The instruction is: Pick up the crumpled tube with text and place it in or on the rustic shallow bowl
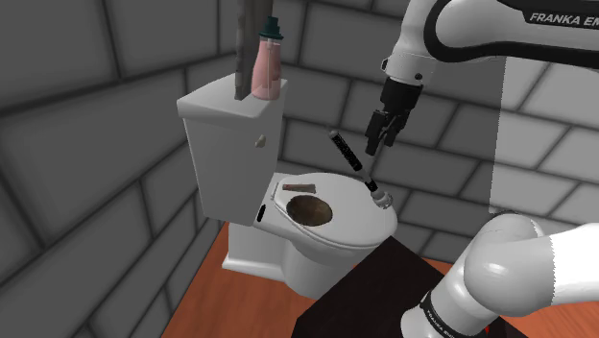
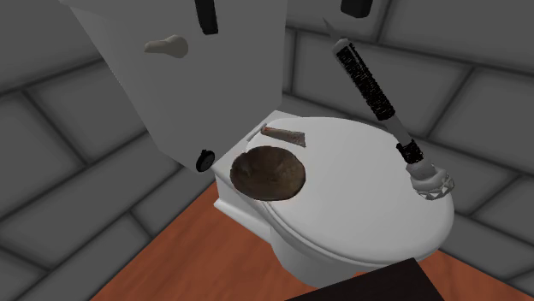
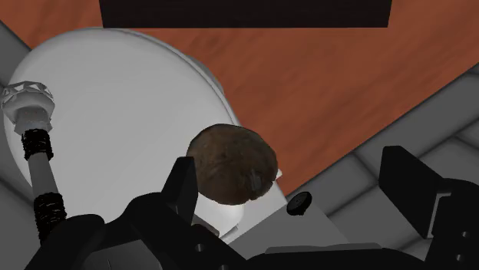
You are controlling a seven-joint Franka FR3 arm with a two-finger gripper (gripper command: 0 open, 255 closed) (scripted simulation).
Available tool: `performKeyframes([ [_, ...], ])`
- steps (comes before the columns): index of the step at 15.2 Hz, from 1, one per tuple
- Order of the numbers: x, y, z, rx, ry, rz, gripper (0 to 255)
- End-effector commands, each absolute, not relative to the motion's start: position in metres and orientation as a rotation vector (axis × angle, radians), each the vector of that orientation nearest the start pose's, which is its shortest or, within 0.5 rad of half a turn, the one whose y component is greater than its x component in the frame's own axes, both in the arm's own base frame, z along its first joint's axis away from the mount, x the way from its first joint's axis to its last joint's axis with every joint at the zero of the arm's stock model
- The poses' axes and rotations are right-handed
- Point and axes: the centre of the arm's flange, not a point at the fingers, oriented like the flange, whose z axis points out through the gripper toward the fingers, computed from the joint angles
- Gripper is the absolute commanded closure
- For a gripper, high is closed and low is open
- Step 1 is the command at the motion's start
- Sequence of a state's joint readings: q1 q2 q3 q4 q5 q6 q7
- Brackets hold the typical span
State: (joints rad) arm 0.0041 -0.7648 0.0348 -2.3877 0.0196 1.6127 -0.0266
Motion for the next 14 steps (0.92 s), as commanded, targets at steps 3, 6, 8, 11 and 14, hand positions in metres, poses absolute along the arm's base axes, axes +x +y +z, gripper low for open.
performKeyframes([
  [3, 0.331, 0.004, 0.555, -3.141, -0.146, 0.025, 0],
  [6, 0.355, -0.015, 0.529, -3.133, -0.235, 0.037, 0],
  [8, 0.372, -0.026, 0.511, -3.126, -0.294, 0.045, 0],
  [11, 0.398, -0.042, 0.484, -3.114, -0.383, 0.057, 0],
  [14, 0.424, -0.057, 0.457, -3.099, -0.471, 0.069, 0],
])
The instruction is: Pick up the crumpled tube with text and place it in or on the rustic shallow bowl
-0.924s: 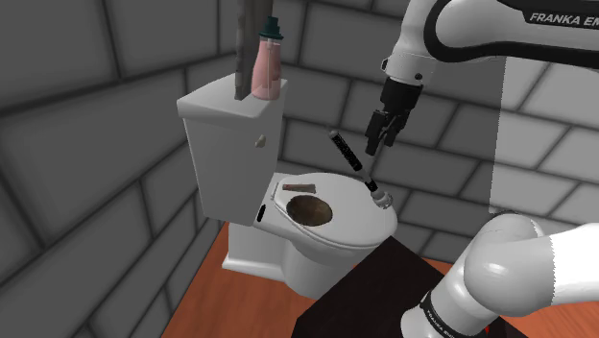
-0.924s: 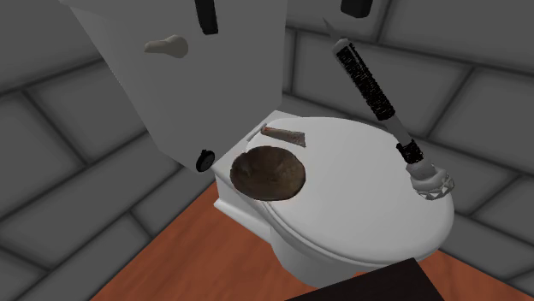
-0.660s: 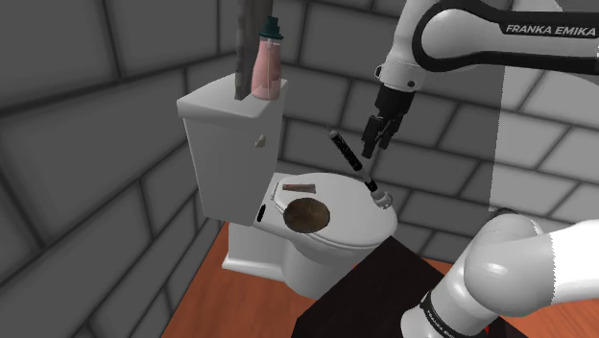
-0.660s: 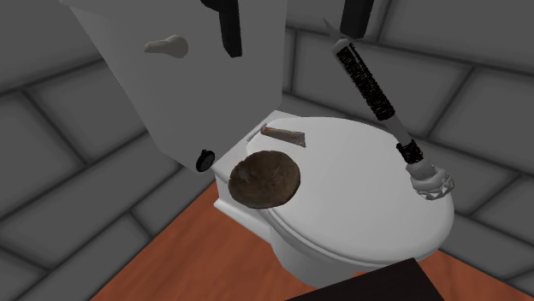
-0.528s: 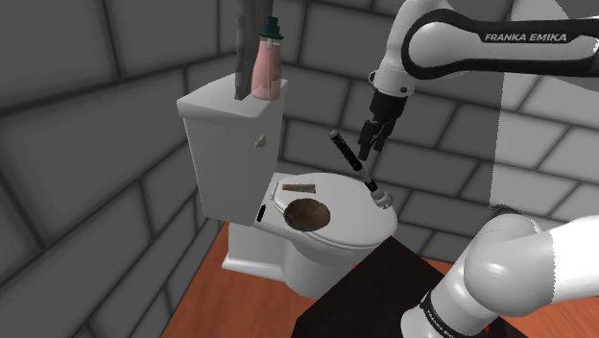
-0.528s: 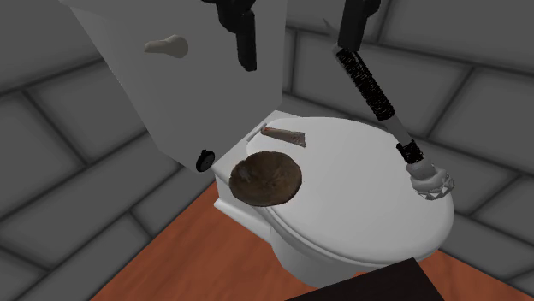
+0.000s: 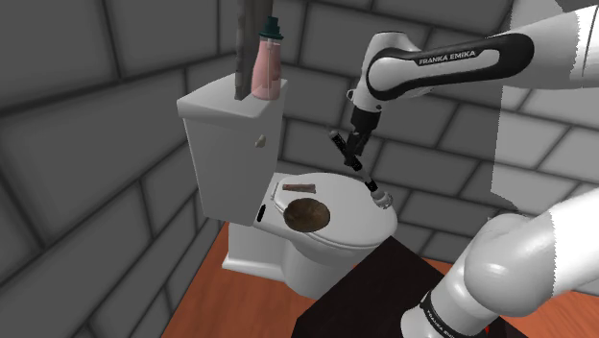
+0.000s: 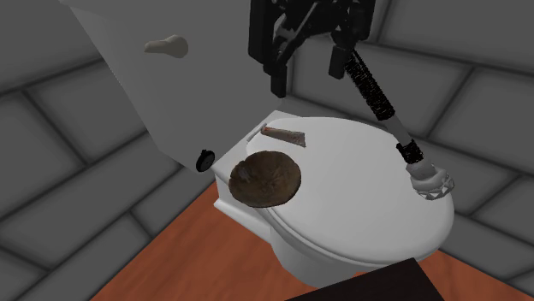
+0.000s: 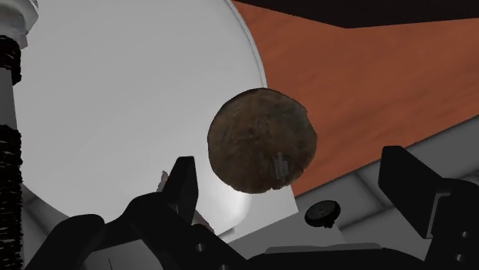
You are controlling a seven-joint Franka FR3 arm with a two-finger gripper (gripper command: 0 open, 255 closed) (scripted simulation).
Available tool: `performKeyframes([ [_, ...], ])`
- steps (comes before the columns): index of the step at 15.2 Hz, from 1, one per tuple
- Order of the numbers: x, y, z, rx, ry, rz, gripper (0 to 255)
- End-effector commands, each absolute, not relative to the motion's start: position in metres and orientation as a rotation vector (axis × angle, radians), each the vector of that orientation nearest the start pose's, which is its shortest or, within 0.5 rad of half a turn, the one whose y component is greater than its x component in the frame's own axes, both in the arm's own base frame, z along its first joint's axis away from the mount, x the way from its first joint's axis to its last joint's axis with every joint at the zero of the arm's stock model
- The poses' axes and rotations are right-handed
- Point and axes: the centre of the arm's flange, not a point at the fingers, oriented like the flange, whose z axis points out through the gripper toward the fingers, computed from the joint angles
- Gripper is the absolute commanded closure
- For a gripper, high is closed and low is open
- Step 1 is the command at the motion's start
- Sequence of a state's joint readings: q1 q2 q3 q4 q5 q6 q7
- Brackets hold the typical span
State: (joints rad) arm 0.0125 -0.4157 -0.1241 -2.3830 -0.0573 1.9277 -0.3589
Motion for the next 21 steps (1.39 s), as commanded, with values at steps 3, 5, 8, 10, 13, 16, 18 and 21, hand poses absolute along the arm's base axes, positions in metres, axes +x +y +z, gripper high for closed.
performKeyframes([
  [3, 0.452, -0.07, 0.43, -3.081, -0.559, 0.081, 0],
  [5, 0.47, -0.078, 0.412, -3.068, -0.617, 0.089, 0],
  [8, 0.498, -0.088, 0.384, -3.047, -0.703, 0.101, 0],
  [10, 0.516, -0.094, 0.366, -3.031, -0.761, 0.109, 0],
  [13, 0.544, -0.101, 0.338, -3.005, -0.846, 0.12, 0],
  [16, 0.573, -0.107, 0.31, -2.977, -0.93, 0.132, 0],
  [18, 0.592, -0.11, 0.291, -2.957, -0.986, 0.139, 0],
  [21, 0.62, -0.113, 0.262, -2.925, -1.069, 0.151, 0],
])
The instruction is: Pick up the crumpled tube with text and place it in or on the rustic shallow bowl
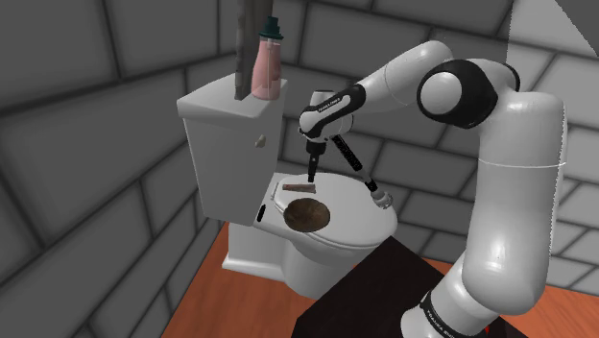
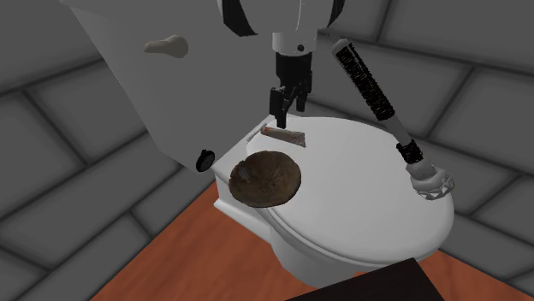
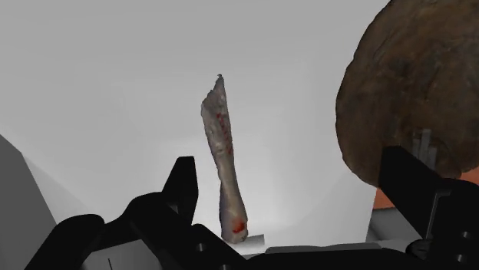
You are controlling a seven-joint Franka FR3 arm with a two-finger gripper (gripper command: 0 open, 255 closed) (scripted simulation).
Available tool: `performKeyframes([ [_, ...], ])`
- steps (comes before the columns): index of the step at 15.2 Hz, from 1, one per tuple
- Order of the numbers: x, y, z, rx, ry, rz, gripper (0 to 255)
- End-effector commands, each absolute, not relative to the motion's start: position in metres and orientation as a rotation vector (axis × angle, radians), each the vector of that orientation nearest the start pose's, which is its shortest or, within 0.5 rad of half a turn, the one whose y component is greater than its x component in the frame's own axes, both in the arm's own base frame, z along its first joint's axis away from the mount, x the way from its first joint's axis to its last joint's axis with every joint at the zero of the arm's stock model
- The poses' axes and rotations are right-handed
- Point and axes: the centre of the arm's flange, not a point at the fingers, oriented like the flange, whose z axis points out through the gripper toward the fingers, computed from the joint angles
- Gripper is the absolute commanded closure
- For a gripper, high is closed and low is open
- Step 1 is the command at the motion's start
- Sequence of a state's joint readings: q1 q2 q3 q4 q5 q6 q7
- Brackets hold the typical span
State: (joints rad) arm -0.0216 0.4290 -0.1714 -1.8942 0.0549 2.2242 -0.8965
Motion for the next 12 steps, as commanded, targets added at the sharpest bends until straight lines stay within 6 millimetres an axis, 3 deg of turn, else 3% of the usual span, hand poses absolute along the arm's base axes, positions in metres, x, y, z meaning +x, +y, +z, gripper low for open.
performKeyframes([
  [1, 0.63, -0.113, 0.252, -2.913, -1.097, 0.154, 0],
  [5, 0.664, -0.114, 0.217, -2.87, -1.196, 0.168, 0],
  [12, 0.66, -0.114, 0.18, -2.87, -1.196, 0.168, 0],
])
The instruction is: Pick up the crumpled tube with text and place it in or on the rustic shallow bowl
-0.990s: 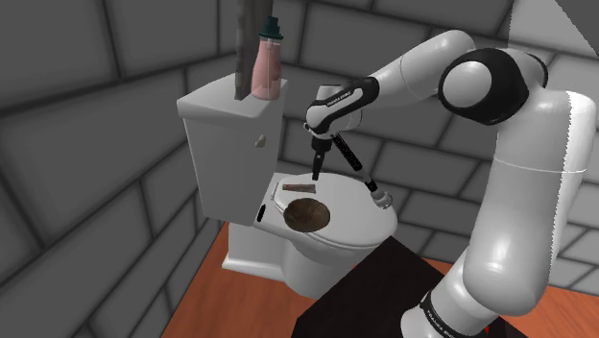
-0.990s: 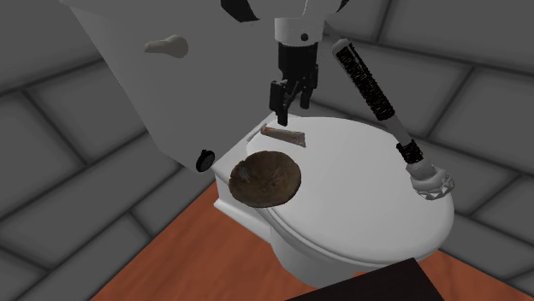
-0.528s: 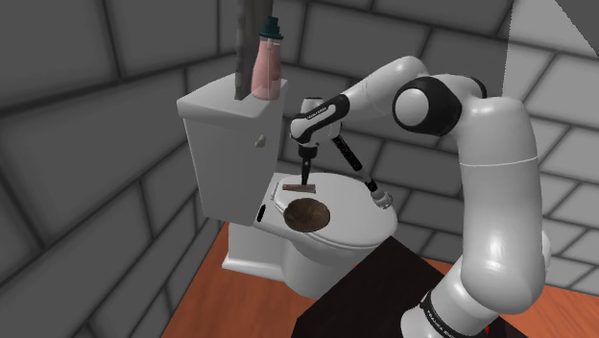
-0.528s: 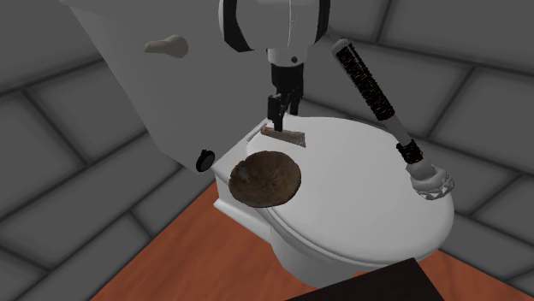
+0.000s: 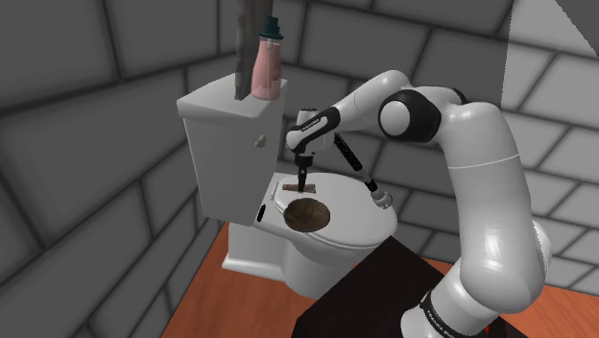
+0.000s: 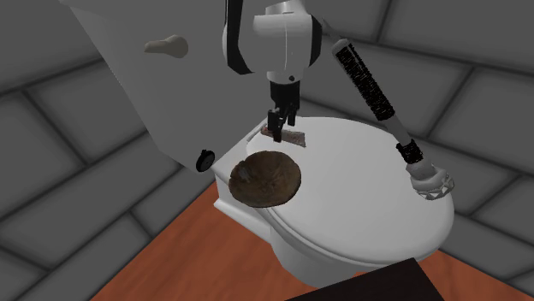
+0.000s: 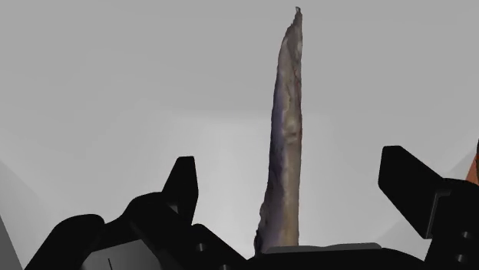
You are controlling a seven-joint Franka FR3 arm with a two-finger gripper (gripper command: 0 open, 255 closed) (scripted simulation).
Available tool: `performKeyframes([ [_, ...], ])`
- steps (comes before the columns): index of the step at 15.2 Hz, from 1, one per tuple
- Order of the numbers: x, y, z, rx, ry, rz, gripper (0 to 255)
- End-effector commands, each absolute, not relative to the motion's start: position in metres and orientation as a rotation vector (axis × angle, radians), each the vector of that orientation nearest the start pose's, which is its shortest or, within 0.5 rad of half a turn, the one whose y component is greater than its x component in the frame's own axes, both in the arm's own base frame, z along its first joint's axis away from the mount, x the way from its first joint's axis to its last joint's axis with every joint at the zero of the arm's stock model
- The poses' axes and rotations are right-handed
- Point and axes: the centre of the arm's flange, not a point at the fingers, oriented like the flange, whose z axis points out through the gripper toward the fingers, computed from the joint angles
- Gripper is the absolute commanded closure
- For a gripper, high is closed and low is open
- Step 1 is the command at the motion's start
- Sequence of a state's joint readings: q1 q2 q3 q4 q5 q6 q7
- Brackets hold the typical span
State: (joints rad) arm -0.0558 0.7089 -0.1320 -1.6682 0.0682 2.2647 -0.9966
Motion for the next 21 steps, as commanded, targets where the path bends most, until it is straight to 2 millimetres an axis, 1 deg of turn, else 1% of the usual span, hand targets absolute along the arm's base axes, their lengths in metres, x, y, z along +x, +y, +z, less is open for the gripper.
performKeyframes([
  [1, 0.659, -0.115, 0.177, -2.87, -1.196, 0.168, 0],
  [8, 0.659, -0.115, 0.177, -2.87, -1.196, 0.168, 0],
  [9, 0.659, -0.115, 0.177, -2.87, -1.196, 0.168, 255],
  [18, 0.659, -0.115, 0.177, -2.87, -1.196, 0.168, 255],
  [21, 0.659, -0.115, 0.193, -2.87, -1.196, 0.168, 255],
])
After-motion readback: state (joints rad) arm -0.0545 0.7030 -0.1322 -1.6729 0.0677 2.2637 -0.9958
